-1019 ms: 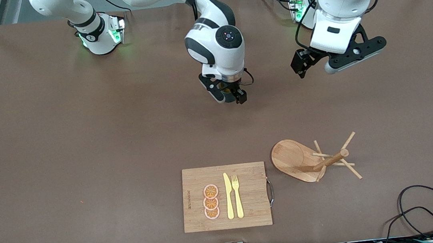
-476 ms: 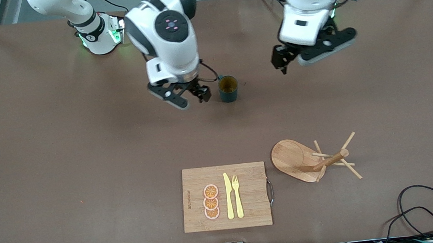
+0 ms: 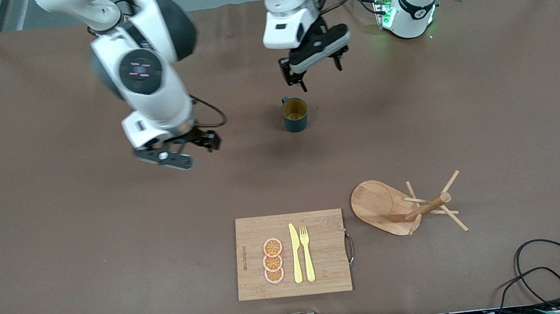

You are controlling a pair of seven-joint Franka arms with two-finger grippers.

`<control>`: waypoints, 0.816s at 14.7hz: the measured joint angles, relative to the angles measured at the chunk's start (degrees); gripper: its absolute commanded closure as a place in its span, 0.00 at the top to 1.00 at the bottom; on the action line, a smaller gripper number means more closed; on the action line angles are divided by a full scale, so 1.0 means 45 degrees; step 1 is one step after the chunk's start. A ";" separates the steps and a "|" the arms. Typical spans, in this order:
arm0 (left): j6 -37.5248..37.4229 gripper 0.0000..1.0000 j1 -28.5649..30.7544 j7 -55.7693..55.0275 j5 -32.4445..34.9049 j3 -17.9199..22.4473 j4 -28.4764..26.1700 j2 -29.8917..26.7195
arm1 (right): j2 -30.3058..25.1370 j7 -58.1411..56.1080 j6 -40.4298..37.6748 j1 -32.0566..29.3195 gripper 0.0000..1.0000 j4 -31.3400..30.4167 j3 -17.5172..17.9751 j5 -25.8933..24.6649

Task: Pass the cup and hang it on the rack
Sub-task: 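Release the mug and withdraw the right gripper while the left gripper hovers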

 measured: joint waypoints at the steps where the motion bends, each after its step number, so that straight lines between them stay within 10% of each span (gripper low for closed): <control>1: 0.0057 1.00 -0.0453 -0.0819 0.0491 -0.0001 -0.0021 0.0434 | -0.0727 -0.1332 -0.0071 -0.0912 1.00 -0.0409 0.0267 -0.0008; 6: 0.0194 1.00 -0.2455 -0.5084 0.2867 0.0005 -0.0063 0.2853 | -0.3305 -0.7446 -0.0398 -0.3452 1.00 -0.1721 0.0020 -0.0006; 12: 0.0218 1.00 -0.3616 -0.7705 0.4540 0.0013 -0.0059 0.4860 | -0.3529 -1.2628 -0.0380 -0.3513 1.00 -0.1699 -0.3525 0.0479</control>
